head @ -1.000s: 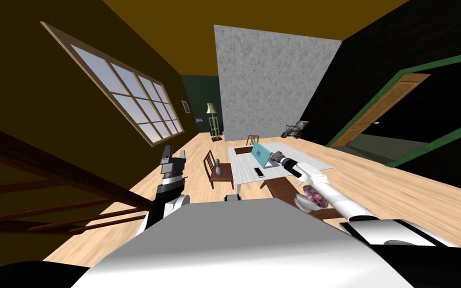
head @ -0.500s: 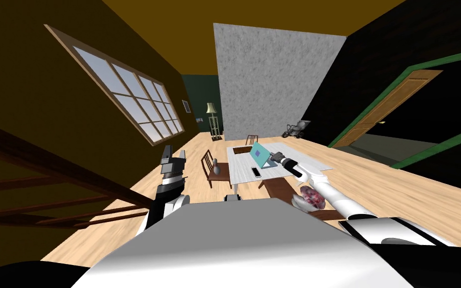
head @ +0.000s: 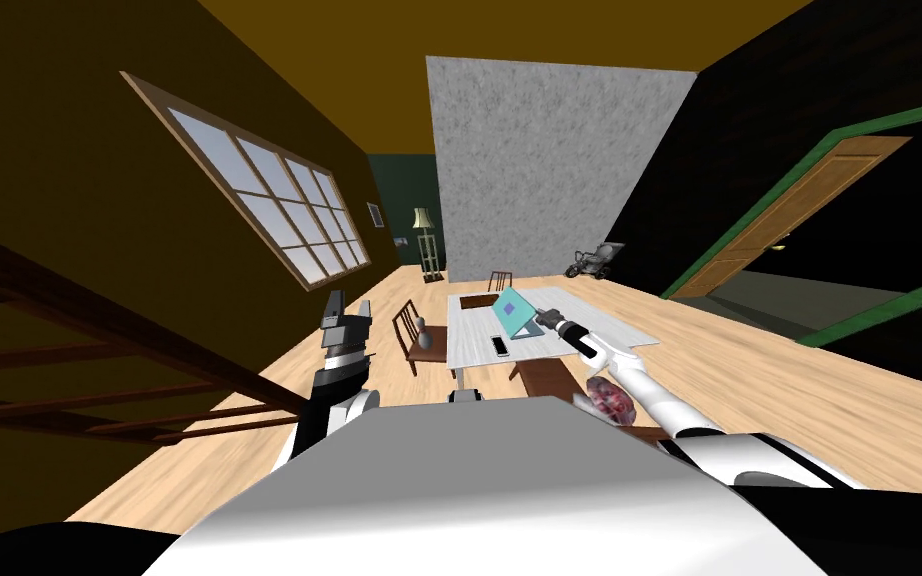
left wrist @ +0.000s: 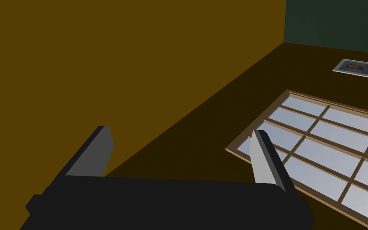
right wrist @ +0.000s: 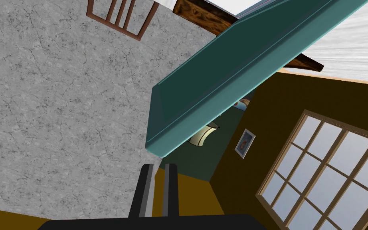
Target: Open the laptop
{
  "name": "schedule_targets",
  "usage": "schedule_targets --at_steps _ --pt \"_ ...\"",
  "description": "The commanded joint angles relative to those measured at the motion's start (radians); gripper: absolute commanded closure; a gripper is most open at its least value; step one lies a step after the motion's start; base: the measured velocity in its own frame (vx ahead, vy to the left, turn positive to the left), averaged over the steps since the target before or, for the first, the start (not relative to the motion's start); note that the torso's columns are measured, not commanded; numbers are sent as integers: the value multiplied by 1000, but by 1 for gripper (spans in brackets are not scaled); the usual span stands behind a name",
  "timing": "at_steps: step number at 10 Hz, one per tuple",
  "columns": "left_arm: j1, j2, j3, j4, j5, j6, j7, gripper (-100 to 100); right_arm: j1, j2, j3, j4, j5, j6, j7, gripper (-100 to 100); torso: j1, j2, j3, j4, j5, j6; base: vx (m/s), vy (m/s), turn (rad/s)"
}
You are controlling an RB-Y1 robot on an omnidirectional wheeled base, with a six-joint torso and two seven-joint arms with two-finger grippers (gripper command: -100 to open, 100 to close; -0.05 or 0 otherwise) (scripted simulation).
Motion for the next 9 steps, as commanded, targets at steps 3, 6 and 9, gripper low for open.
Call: schedule_targets --at_steps 3,6,9 --pt "0 0 0 0 0 0 0 0 -13 44 3 43 -42 -13 -29 100 -1 1 1 0 -1 -6 -12 -113 21" --pt "0 0 0 0 0 0 0 0 -20 117 -8 83 -70 -36 -11 100 -2 3 2 4 2 -4 7 -124 20" --pt "0 0 0 0 0 0 0 0 -27 188 -18 121 -96 -57 7 100 2 5 3 3 2 -3 -2 -111 16"
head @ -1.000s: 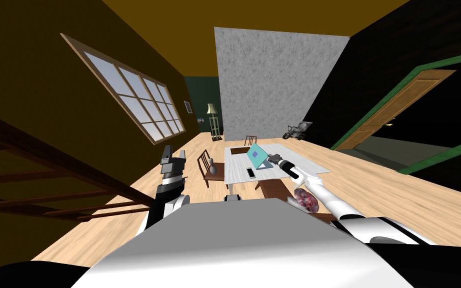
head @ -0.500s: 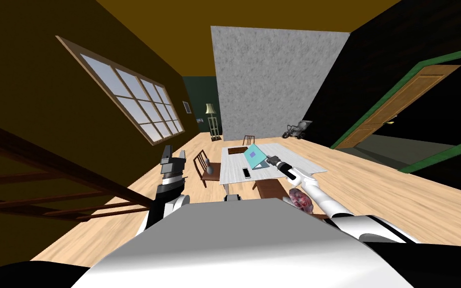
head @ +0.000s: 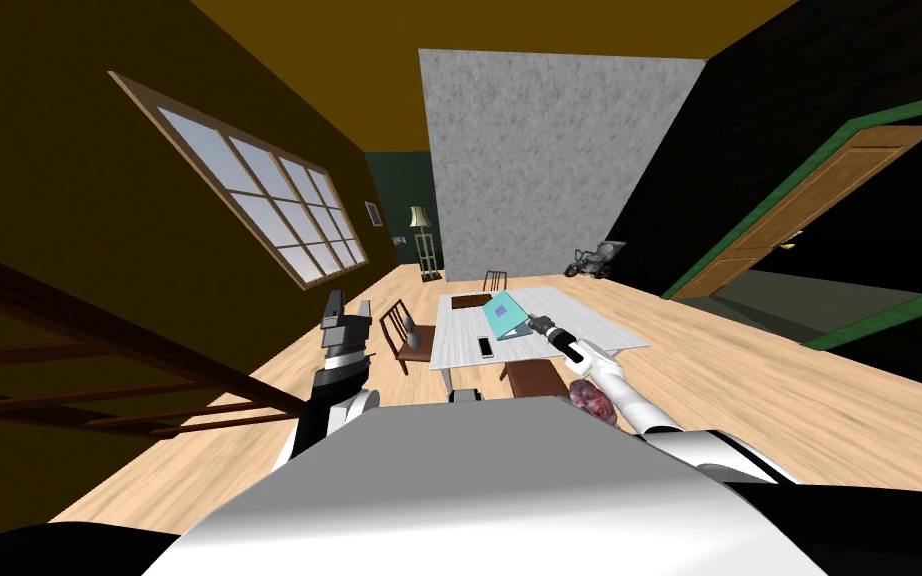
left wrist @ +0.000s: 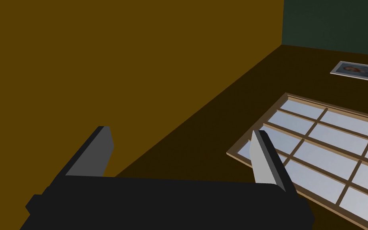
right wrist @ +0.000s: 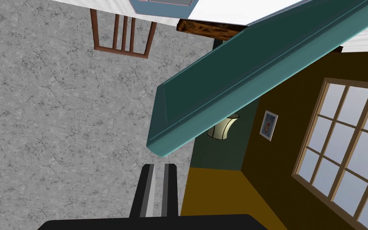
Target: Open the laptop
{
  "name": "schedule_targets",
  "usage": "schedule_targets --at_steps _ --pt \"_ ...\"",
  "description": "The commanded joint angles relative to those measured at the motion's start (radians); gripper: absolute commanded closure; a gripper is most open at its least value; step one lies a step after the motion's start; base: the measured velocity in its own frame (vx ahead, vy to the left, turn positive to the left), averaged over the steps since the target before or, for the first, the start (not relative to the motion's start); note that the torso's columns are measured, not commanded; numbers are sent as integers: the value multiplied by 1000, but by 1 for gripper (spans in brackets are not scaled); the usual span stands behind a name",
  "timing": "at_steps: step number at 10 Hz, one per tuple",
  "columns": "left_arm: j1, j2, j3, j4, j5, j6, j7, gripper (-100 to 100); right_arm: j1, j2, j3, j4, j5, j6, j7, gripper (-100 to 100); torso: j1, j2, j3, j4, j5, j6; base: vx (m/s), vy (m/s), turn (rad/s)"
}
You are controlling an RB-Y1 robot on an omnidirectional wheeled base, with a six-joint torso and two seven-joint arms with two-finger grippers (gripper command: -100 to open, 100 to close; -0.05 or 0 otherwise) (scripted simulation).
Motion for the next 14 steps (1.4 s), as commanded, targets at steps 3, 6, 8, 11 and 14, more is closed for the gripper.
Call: schedule_targets --at_steps 3,6,8,11,14 --pt "0 0 0 0 0 0 0 0 -6 117 -9 60 -39 -34 31 100 5 -4 -2 -2 0 -4 -17 -10 57" --pt "0 0 0 0 0 0 0 0 -20 20 15 16 -42 25 -55 -100 -1 3 2 4 3 2 -56 24 76" --pt "0 0 0 0 0 0 0 0 -34 -15 26 17 -46 40 -90 -100 -2 4 2 5 3 3 -59 25 40" --pt "0 0 0 0 0 0 0 0 -56 -67 43 18 -53 63 -143 -100 -2 2 1 4 3 3 -50 29 58" --pt "0 0 0 0 0 0 0 0 -58 -74 42 22 -55 61 -147 0 -3 1 1 4 3 3 -26 11 23"
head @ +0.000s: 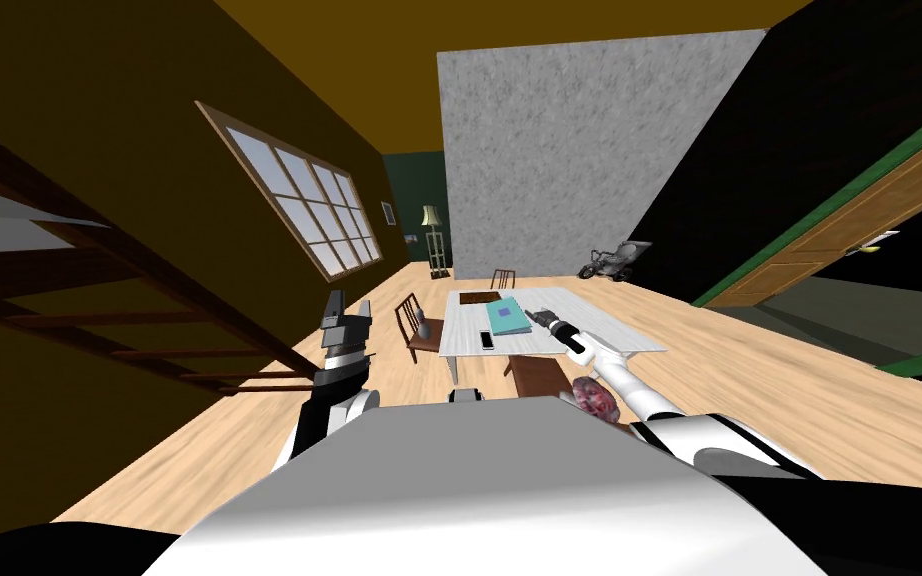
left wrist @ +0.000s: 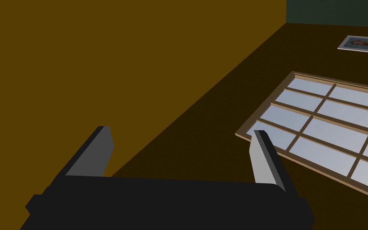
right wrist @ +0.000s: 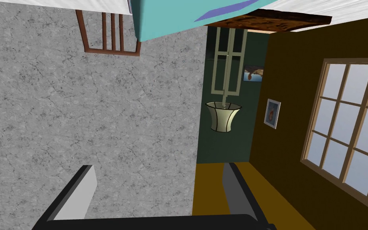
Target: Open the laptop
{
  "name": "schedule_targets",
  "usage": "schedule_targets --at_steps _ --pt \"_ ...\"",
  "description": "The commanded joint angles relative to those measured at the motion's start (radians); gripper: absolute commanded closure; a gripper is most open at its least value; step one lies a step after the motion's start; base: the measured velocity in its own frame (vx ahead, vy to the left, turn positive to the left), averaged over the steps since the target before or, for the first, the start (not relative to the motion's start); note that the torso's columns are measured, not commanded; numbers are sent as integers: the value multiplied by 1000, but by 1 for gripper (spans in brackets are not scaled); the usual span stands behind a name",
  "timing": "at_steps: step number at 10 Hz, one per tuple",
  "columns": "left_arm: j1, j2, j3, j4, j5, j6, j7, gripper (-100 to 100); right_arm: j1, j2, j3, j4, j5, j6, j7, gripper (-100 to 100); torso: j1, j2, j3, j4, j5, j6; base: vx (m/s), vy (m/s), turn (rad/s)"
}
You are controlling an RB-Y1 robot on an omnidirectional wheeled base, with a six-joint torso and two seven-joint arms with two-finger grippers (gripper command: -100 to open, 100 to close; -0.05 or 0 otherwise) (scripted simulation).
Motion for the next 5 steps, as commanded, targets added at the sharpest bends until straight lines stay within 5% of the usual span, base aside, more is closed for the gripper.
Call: schedule_targets --at_steps 1,5 --pt "0 0 0 0 0 0 0 0 0 0 0 0 0 0 0 0 0 -1 -1 0 0 0 0 0 0" --pt "0 0 0 0 0 0 0 0 0 0 0 0 0 0 0 0 1 1 1 0 0 0 0 0 0"
